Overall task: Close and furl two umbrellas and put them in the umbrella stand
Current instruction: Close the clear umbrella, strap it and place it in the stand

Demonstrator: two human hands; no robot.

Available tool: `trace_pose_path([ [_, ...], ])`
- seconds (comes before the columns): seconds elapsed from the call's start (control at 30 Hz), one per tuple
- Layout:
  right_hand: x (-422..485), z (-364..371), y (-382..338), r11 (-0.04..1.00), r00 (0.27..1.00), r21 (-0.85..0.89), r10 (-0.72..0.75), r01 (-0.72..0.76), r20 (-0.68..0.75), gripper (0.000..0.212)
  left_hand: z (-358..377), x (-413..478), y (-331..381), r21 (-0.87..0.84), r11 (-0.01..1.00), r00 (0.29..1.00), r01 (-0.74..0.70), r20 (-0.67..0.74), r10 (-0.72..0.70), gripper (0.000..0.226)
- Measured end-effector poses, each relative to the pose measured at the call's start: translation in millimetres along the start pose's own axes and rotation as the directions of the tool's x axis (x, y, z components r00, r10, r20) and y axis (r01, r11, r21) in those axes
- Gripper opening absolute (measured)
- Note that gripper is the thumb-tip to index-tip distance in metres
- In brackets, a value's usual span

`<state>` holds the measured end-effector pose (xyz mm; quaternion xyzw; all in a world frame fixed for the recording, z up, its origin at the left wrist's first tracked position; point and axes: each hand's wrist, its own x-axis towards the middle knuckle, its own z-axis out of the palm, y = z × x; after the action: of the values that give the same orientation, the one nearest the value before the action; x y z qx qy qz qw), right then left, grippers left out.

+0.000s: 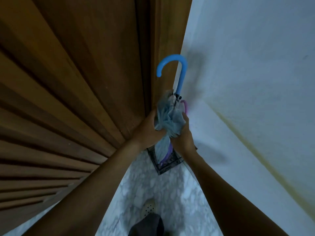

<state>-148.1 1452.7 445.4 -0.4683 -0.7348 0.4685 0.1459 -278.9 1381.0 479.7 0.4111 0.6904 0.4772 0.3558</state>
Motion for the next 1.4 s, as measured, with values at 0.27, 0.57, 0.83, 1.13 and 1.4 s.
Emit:
trace_pose_path([
  [0.27,30,48,74,0.981,0.987,-0.169,-0.065,0.090,0.148,0.050,30,4,-112,0.313,0.907,0.960,0.281,-0.097,-0.264,0.068],
  [0.57,40,65,102,0.931,0.942,-0.338,-0.015,0.134,0.334,0.043,58,25,-186,0.487,0.813,0.926,0.319,0.023,-0.377,0.083],
  [0.83,45,60,109,0.901,0.958,-0.433,0.108,0.018,0.264,0.043,64,25,-160,0.498,0.778,0.900,0.382,-0.008,-0.437,0.088],
  [1.13,35,59,102,0.938,0.984,-0.347,0.057,0.006,0.172,0.046,58,14,-142,0.354,0.886,0.941,0.299,0.045,-0.335,0.058],
  [1.4,28,54,87,0.950,0.998,-0.311,0.014,0.007,0.067,0.040,47,11,-126,0.380,0.855,0.930,0.353,-0.043,-0.365,0.070],
])
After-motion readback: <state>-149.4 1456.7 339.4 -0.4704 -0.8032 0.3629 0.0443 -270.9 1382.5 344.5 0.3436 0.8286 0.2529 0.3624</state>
